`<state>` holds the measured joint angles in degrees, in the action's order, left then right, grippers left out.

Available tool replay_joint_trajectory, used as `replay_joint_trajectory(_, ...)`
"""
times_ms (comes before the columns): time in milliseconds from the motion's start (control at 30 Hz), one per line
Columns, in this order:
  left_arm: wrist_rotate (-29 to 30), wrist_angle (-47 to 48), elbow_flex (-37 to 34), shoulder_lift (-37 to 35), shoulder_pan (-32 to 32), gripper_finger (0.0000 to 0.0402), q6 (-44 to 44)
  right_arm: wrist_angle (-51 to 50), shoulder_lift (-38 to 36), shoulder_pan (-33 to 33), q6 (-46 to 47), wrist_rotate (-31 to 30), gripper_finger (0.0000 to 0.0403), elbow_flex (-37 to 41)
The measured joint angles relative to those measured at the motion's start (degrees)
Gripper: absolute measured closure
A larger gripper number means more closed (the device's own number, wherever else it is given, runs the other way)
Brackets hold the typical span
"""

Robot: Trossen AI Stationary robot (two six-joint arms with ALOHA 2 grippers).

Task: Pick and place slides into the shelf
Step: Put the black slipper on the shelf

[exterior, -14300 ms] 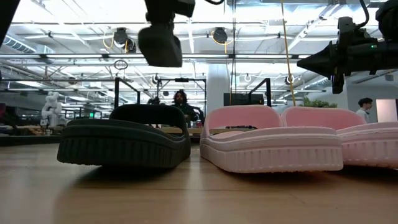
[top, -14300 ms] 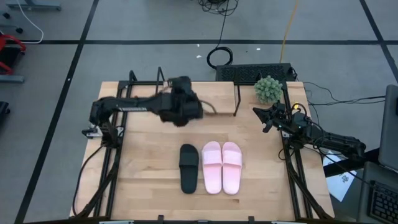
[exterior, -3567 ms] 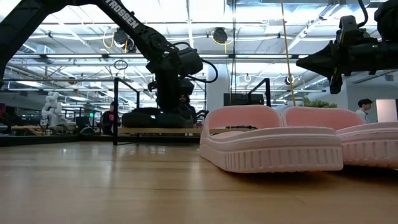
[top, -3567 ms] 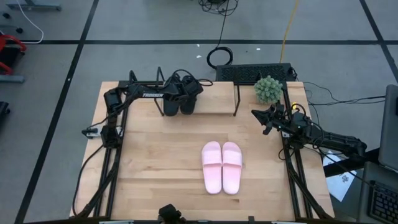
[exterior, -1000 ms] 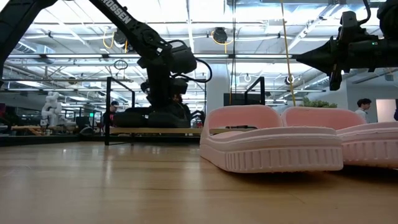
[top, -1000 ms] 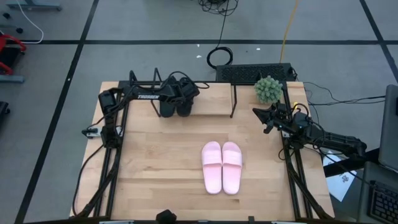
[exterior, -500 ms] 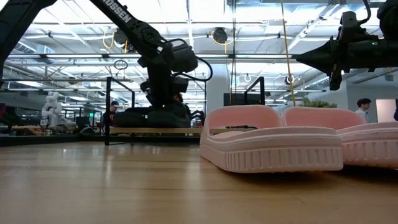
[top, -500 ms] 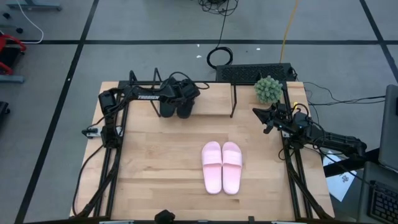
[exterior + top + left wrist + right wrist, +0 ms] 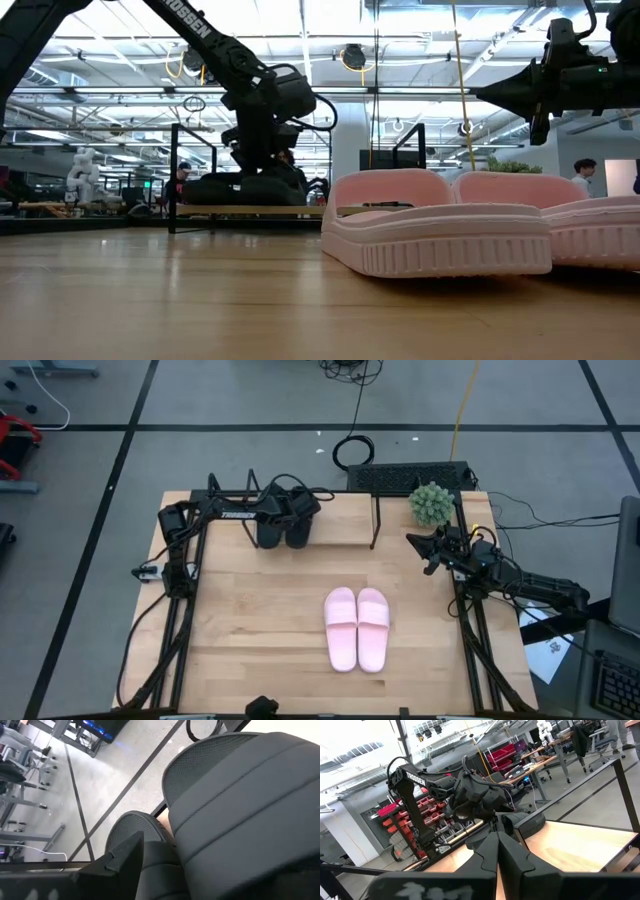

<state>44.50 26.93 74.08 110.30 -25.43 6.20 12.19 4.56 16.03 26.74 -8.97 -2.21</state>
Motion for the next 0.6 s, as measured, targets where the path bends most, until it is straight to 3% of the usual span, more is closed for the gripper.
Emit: replay_joint_trajectory(600,0.5,0.4,0.0,-0.2,0.7,0.0188,2.3,0.0,0.0,0.0,0.0,0.0,0.0403,0.0)
